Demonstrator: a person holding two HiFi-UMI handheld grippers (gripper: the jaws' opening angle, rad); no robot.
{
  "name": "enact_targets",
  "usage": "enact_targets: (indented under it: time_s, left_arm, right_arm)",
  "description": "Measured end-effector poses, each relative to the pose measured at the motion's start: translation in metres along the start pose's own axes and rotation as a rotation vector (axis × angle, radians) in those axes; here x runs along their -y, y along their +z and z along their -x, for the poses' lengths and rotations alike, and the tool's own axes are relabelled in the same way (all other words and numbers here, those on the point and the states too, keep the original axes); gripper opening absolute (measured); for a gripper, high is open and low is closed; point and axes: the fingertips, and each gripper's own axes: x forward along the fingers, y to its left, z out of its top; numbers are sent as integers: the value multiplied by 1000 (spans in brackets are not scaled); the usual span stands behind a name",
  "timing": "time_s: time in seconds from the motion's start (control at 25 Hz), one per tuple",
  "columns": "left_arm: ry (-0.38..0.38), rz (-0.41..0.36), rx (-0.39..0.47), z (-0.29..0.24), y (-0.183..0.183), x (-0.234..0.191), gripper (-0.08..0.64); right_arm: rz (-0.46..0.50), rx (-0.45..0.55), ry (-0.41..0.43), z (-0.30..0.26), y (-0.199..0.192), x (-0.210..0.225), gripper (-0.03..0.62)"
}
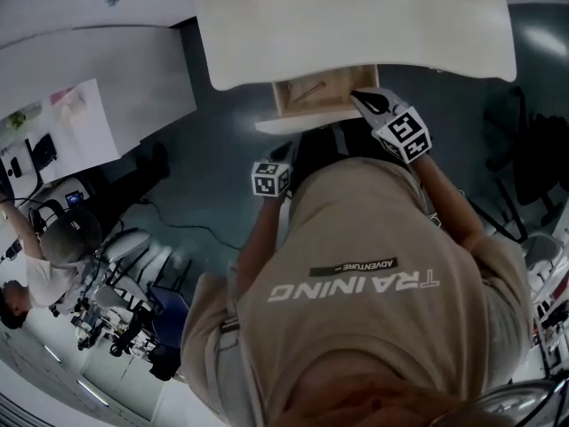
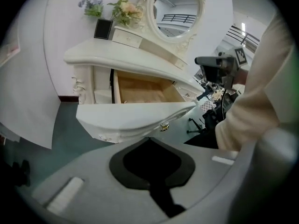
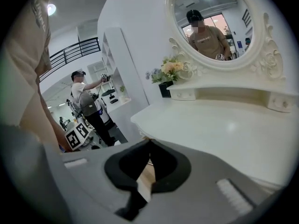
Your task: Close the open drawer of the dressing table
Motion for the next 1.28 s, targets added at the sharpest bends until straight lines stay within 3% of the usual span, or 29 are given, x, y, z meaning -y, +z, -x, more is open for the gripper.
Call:
enact_targets:
  time_s: [0.36,0.6,0.84,1.28]
  left_arm:
    - [-58,-16,-65,-25,3,-19,6]
    - [-107,-96,-101,-33,14,-20,6]
    - [-123,-142,-139,-42,38,-25,6]
    - [-156,-154,-168,-54,81,-39,6]
  right_arm:
    - [146,127,-11,10,59,-25,-2]
    - [175,133,-53,19,70,-14,-2]
    - [130,153,-93,21,74,-2,-2]
    - [75,195,-168,25,94,26,-2]
